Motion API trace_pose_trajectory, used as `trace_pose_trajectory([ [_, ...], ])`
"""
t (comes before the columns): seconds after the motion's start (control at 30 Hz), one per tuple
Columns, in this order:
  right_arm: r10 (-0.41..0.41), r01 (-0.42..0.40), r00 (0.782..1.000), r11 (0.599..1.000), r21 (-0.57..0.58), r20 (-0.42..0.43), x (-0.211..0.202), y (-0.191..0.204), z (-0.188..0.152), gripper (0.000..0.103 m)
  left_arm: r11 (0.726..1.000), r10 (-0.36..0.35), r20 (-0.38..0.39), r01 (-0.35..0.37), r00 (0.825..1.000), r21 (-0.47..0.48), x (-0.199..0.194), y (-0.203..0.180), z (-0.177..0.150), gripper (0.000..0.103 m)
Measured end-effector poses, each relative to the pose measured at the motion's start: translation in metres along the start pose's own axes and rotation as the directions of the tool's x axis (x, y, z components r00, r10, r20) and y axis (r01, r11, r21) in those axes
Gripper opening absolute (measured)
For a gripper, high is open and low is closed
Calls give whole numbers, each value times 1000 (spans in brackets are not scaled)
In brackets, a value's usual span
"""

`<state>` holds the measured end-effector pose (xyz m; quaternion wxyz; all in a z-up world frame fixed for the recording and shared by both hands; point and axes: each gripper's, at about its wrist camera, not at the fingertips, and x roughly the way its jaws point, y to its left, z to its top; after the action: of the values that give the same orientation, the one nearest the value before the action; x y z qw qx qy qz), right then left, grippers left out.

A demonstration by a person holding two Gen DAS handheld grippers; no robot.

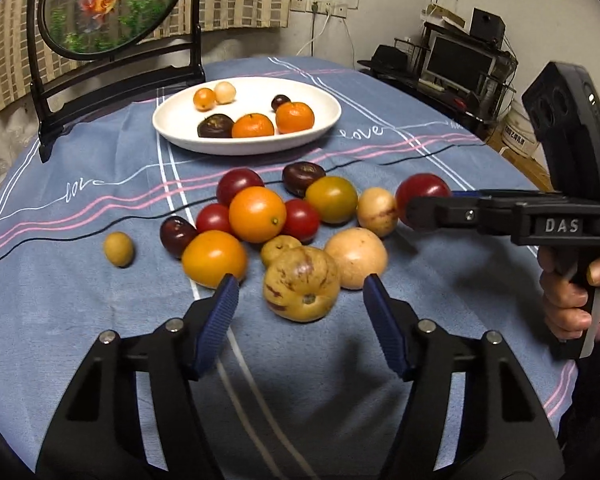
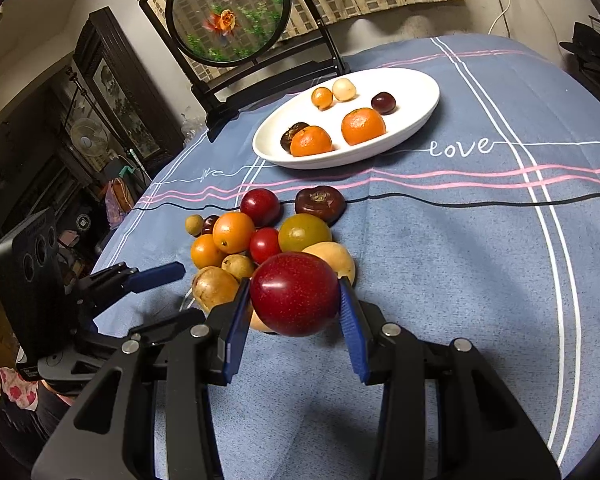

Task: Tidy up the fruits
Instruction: 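Grasp the speckled brown fruit with the left gripper while the right holds the red fruit, then carry both fruits onto the white plate and open both grippers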

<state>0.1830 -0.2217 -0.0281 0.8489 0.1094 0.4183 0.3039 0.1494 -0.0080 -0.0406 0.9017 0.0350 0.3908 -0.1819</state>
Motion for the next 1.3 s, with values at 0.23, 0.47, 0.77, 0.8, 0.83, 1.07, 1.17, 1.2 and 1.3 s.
trace_pose_trajectory([
  [0.23, 4, -4, 1000, 1000, -9, 10, -3, 2, 0, 43, 1000, -11, -30, 11, 999, -3, 8, -3, 2, 53],
  [0.47, 17, -16, 1000, 1000, -21, 12, -3, 5, 0, 43, 1000, -5, -55, 3, 998, -26, 15, -1, 3, 51],
  [0.77, 23, -23, 1000, 999, -30, 14, -5, 7, 0, 43, 999, -4, -67, 2, 998, -41, 20, 1, 4, 45],
  [0.8, 24, -23, 1000, 999, -30, 14, -5, 7, 0, 43, 999, -4, -67, 1, 998, -41, 20, 1, 4, 45],
  [0.83, 24, -24, 1000, 999, -30, 14, -5, 7, 0, 43, 999, -4, -67, 1, 998, -41, 20, 1, 4, 45],
  [1.07, 10, -10, 1000, 1000, -29, 14, -3, 6, 0, 43, 998, -10, -50, 6, 999, -65, 13, 2, 3, 45],
  [1.17, -3, 4, 1000, 999, -37, 24, -3, 6, 0, 43, 997, -21, -26, 19, 999, -80, 4, 1, 0, 45],
  [1.2, -2, 4, 999, 999, -43, 32, -4, 7, 0, 43, 996, -20, -15, 19, 1000, -82, 0, 1, -2, 45],
  [1.3, 19, -17, 998, 999, -51, 52, -5, 9, 3, 43, 993, -48, 10, 49, 999, -104, -9, 2, -2, 44],
])
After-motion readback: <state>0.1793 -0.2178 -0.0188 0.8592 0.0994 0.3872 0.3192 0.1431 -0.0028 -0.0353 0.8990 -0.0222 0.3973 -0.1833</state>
